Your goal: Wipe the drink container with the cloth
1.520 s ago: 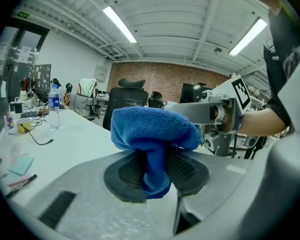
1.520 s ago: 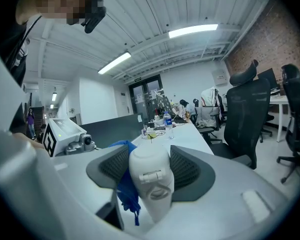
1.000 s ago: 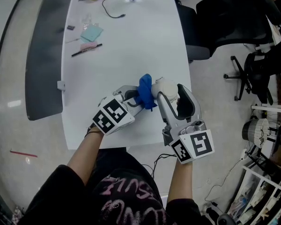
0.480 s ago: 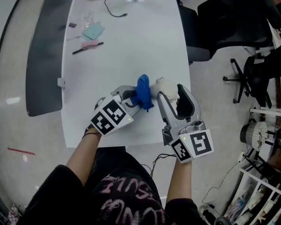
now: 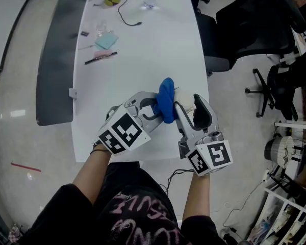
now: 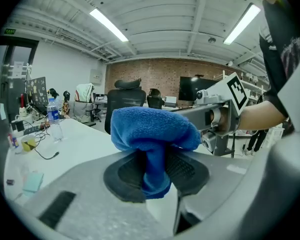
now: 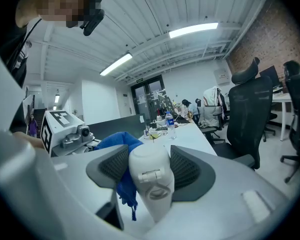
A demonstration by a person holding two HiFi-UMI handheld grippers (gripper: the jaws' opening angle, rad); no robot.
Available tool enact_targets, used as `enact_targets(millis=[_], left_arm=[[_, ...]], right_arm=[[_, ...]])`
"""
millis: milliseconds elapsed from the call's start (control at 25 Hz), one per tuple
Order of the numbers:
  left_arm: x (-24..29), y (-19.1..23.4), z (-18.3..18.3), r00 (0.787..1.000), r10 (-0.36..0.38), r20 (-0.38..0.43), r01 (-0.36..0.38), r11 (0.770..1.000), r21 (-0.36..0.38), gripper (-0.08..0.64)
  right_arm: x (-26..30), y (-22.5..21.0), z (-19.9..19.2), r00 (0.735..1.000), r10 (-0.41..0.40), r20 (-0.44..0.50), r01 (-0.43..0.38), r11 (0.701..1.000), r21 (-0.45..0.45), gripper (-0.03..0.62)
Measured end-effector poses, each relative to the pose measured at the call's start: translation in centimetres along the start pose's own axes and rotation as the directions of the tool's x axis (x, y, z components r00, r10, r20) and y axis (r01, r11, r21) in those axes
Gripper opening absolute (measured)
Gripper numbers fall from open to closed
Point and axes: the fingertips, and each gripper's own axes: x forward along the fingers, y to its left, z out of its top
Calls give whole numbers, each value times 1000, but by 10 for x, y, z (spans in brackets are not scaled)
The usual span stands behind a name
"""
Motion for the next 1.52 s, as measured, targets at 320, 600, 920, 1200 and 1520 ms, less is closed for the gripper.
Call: enact_targets(millis=[320, 600, 920, 1200, 1520], left_arm=[[9, 2, -19, 999, -19, -31, 18, 999, -31, 103], [20, 3, -44, 997, -39, -60, 34, 996, -86, 103], [40, 8, -84, 984, -56, -170, 39, 994, -104, 104], [48, 11, -106, 972, -61, -228, 36, 993, -115, 103], [41, 12, -101, 976, -44, -216, 14, 991, -136, 103]], right_arm=[[1, 0, 0, 1000, -1, 1, 1, 1000, -2, 272], [1, 1, -1, 1000, -8, 5, 8, 1000, -1, 272], [3, -1, 0, 1000, -12, -2, 12, 1000, -1, 272], [3, -1, -1, 1000, -14, -4, 14, 1000, 0, 272], [0, -2, -1, 1000, -11, -3, 11, 1000, 4, 272]])
